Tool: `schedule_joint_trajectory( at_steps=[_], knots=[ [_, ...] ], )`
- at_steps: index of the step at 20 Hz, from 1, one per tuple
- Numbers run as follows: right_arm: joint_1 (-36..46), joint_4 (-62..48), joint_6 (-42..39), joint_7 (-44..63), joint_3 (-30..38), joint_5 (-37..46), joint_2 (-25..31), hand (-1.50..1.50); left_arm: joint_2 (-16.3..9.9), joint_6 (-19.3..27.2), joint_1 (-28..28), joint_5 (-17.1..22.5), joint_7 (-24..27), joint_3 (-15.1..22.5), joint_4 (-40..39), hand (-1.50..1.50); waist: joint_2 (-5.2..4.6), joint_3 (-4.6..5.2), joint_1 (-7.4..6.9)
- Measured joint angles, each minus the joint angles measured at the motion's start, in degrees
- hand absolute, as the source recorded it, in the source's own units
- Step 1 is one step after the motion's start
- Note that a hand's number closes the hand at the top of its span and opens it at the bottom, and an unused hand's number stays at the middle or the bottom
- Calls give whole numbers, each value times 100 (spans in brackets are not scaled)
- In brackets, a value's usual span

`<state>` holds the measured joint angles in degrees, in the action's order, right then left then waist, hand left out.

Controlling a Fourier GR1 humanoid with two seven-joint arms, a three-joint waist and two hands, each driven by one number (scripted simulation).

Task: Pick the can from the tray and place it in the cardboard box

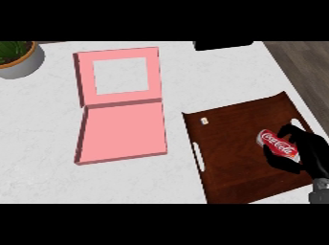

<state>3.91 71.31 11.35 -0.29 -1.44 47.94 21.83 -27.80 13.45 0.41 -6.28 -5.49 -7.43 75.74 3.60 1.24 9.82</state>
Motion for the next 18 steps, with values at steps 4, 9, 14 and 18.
schedule_joint_trajectory(
  at_steps=[4, 9, 14, 18],
  knots=[
    [-82, 771, 564, 893, -146, 591, -392, 150, -14, -26, 48, 19, 9, -13, 36, 0, -5, -7, -76],
    [-96, 1748, 775, 2019, -722, 1565, -1074, 150, 9, -88, 20, 21, 68, 57, 121, 0, -68, -20, -286],
    [156, 2647, 435, 3438, -1566, 2545, -1814, 150, 51, -164, -107, 3, 117, 174, 195, 0, -159, -49, -566],
    [730, 3119, 45, 4986, -2362, 3114, -2042, 150, 135, -215, -262, -41, 137, 313, 200, 0, -239, -74, -802]
  ],
)
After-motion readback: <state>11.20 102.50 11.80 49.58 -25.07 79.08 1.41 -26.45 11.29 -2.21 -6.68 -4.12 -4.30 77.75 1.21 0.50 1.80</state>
